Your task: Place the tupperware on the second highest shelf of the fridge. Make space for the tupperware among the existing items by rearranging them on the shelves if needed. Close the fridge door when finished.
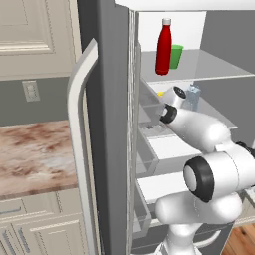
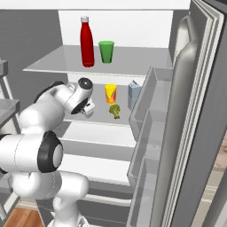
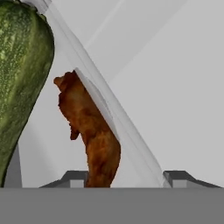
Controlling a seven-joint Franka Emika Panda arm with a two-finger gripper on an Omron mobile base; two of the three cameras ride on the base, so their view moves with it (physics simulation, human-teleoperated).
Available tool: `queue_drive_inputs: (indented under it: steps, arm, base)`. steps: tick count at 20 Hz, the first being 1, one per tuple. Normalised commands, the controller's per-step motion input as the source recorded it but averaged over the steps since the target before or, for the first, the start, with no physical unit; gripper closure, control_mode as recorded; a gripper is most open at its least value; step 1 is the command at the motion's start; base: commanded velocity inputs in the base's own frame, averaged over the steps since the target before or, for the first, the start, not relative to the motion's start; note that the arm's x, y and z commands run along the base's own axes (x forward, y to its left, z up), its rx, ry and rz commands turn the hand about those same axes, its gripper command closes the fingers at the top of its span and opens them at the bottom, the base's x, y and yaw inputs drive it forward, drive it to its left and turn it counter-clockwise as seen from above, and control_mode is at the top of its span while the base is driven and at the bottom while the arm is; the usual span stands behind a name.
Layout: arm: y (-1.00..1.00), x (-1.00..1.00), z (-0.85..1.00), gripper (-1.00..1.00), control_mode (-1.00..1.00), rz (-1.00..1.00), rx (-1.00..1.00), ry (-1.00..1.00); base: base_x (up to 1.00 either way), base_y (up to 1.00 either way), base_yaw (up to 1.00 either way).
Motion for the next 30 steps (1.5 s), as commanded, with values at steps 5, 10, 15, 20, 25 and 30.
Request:
queue_drive_inputs:
  steps: [5, 10, 15, 20, 25, 30]
  arm:
    - [0.2, 0.5, -0.14, -1.0, -1.0, 0.0, -0.01, -0.04]
    - [0.08, 0.24, -0.1, -1.0, -1.0, 0.0, -0.01, -0.12]
    - [0.0, -0.08, 0.0, -1.0, -1.0, 0.0, -0.03, -0.14]
    - [-0.01, -0.77, 0.21, -1.0, -1.0, 0.0, -0.03, -0.13]
    - [-0.2, -0.77, 0.75, -1.0, -1.0, 0.0, 0.0, -0.08]
    - [-0.31, -0.91, 0.69, -1.0, -1.0, 0.01, -0.15, 0.01]
  base:
    - [0.0, 0.0, 0.0]
    - [0.0, 0.0, 0.0]
    - [0.0, 0.0, 0.0]
    - [0.0, 0.0, 0.0]
    - [0.0, 0.0, 0.0]
    - [0.0, 0.0, 0.0]
